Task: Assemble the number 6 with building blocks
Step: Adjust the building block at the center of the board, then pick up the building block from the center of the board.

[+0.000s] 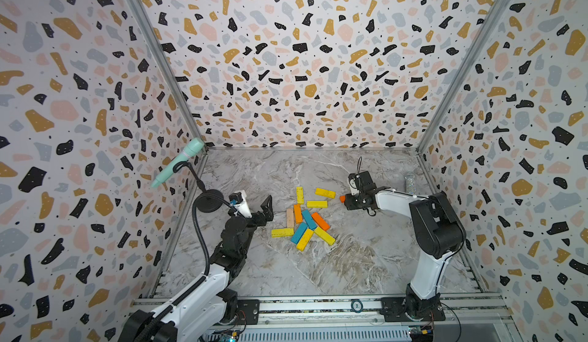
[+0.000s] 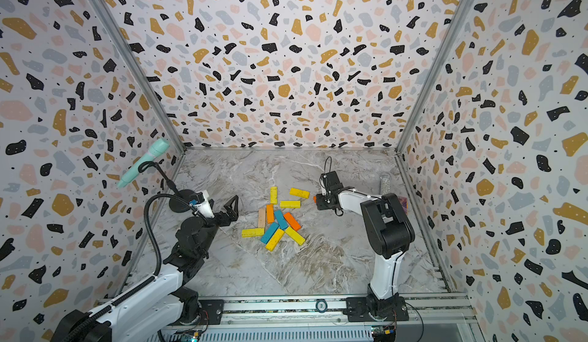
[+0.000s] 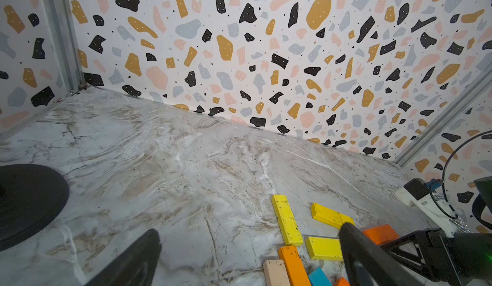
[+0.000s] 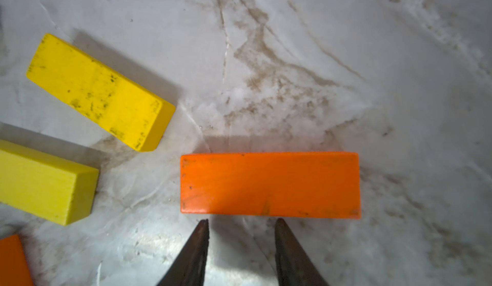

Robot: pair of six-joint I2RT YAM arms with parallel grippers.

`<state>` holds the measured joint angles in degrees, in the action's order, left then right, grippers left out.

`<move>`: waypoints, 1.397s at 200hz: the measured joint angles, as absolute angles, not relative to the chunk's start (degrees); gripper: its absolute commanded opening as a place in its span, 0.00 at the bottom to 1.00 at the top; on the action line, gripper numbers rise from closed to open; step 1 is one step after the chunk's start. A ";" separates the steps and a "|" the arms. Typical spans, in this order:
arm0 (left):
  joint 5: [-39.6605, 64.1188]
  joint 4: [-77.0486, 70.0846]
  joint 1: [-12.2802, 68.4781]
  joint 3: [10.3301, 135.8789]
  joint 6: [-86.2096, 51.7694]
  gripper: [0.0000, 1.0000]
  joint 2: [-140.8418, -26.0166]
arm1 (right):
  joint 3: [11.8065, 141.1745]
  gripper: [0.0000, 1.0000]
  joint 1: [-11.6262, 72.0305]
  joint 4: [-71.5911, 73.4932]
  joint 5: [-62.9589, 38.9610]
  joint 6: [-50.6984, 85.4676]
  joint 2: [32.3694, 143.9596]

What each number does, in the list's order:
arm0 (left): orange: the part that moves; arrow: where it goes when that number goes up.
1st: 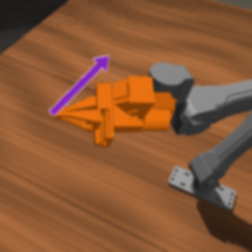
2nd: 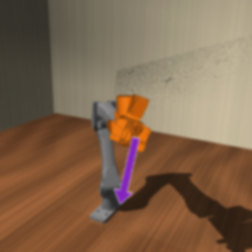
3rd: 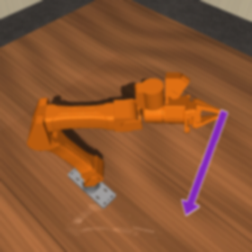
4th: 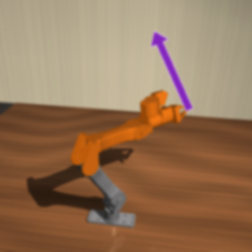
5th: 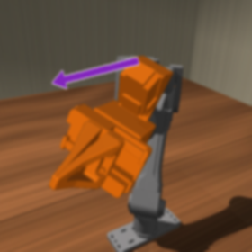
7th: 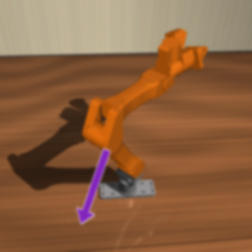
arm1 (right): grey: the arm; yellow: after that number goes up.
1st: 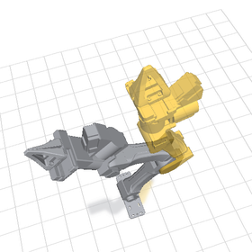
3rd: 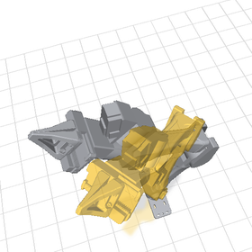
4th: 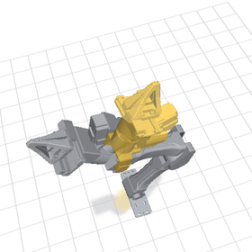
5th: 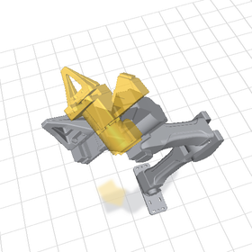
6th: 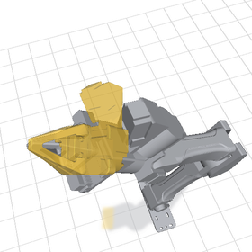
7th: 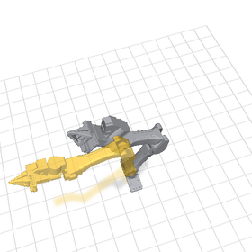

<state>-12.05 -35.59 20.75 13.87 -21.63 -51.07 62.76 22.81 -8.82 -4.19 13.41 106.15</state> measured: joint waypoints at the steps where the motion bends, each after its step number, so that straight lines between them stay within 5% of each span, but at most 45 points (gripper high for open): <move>1: -12.05 -35.59 20.75 13.87 -21.63 0.99 -51.07 | 62.72 0.51 22.83 -8.93 -4.23 13.32 106.08; 44: -12.03 -35.20 20.75 13.87 -21.63 0.99 -50.72 | 67.40 0.63 28.23 -13.61 -6.11 4.40 100.25; 109: -11.88 -34.52 20.75 13.87 -21.63 0.99 -50.04 | 82.52 0.67 29.10 -17.32 -7.75 -7.22 112.99; 248: -11.88 -34.11 20.75 13.87 -21.63 0.99 -49.23 | 96.18 0.66 29.04 -22.79 -5.28 -13.47 127.22; 279: -11.86 -34.06 20.75 13.87 -21.63 0.99 -49.19 | 99.98 0.56 29.02 -24.03 -6.28 -14.00 129.99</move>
